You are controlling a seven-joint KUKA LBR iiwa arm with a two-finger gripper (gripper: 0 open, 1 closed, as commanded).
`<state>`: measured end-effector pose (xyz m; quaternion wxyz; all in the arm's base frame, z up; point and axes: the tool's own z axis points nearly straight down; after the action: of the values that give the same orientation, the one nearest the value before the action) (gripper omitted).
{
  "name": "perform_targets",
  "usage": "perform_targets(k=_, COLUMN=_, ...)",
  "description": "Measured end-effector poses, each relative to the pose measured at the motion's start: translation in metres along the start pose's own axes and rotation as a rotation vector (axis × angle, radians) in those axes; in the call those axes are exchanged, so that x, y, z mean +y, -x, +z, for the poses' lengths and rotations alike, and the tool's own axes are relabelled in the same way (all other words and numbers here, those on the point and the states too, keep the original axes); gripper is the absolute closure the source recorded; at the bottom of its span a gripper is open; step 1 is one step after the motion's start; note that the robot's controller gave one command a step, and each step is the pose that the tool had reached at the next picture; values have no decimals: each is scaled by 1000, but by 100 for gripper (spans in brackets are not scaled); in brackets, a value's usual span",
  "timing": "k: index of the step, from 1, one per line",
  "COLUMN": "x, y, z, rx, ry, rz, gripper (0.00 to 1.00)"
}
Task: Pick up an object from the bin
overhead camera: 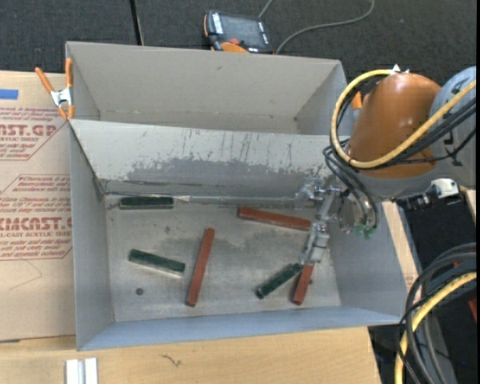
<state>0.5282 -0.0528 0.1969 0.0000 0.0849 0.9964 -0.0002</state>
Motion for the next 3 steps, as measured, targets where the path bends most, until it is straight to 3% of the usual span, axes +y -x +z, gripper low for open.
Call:
perform_targets(k=1, x=-26, y=1, z=129, rx=5, ry=1, rz=199, gripper=0)
perform_targets(k=2, x=-17, y=62, z=127, rx=-3, ry=1, rz=175, gripper=0)
perform_targets(k=3, x=85, y=46, z=126, rx=-5, ry=3, rz=36, gripper=0)
